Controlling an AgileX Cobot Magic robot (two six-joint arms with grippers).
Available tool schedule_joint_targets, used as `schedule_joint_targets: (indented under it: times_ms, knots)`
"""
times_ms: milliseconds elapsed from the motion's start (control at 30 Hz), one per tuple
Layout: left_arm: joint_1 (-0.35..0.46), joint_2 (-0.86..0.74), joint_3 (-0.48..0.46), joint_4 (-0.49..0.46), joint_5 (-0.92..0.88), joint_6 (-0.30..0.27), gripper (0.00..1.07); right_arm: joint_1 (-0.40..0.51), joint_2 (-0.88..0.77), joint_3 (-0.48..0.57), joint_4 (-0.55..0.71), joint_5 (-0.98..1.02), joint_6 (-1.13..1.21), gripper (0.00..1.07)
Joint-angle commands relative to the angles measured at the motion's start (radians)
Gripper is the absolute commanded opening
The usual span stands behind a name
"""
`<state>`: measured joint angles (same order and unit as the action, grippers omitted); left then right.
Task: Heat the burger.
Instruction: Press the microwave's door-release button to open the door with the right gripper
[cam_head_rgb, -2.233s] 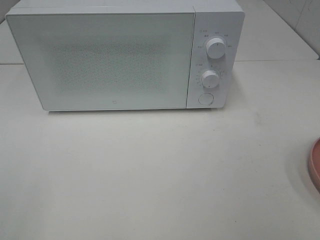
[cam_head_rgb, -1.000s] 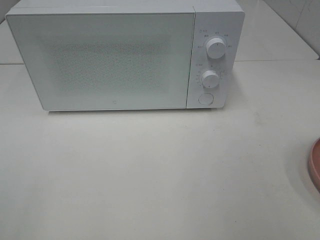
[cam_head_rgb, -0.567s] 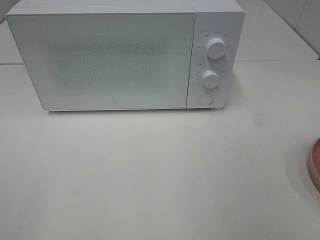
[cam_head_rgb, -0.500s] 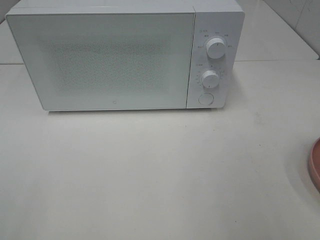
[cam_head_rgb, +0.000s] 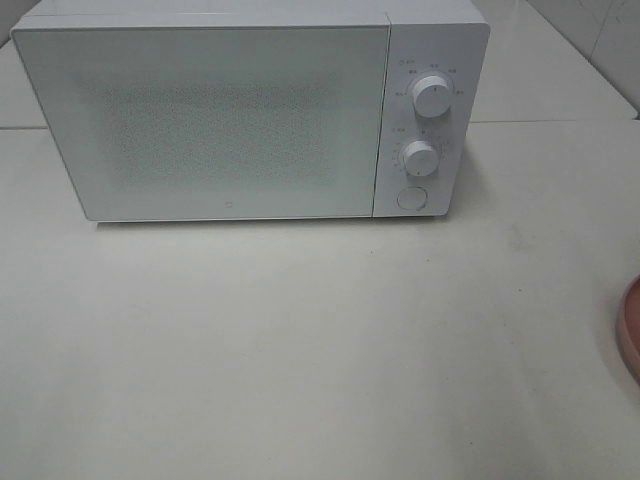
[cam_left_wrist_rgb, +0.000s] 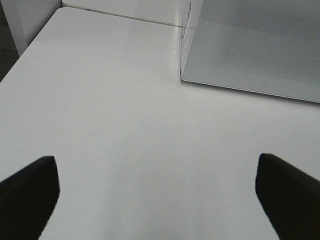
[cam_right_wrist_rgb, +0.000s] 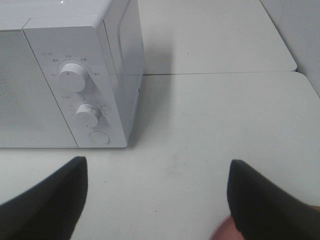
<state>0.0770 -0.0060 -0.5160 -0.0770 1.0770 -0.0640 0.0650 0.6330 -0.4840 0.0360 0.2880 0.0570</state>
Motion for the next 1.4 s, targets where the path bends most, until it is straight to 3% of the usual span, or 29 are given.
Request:
schedule_joint_targets:
  times_ms: [33,400,933,1233,1400]
  knots:
    - [-0.002,-0.02,-0.001,-0.003,-0.011,-0.003,1.0,0.0,0.049,-0.001,0.004,-0.061,-0.013,0.75]
    - [-0.002,-0.02,-0.001,-0.003,-0.011,-0.003,1.0,0.0,0.222,-0.001,0.007,-0.23,-0.012,0.75]
    - [-0.002,-0.02,-0.001,-0.003,-0.011,-0.003,1.0,0.0,0.488,0.0,-0.042,-0.645,-0.012,0.75]
    - [-0.002,-0.02,-0.001,-0.003,-0.011,-0.003,1.0,0.1,0.65,0.0,-0.049,-0.804,-0.057,0.75]
    - [-0.002,-0.02,-0.001,-0.003,-0.011,-0.003,1.0,0.191,0.725,0.0,0.007,-0.86,-0.125,0.75]
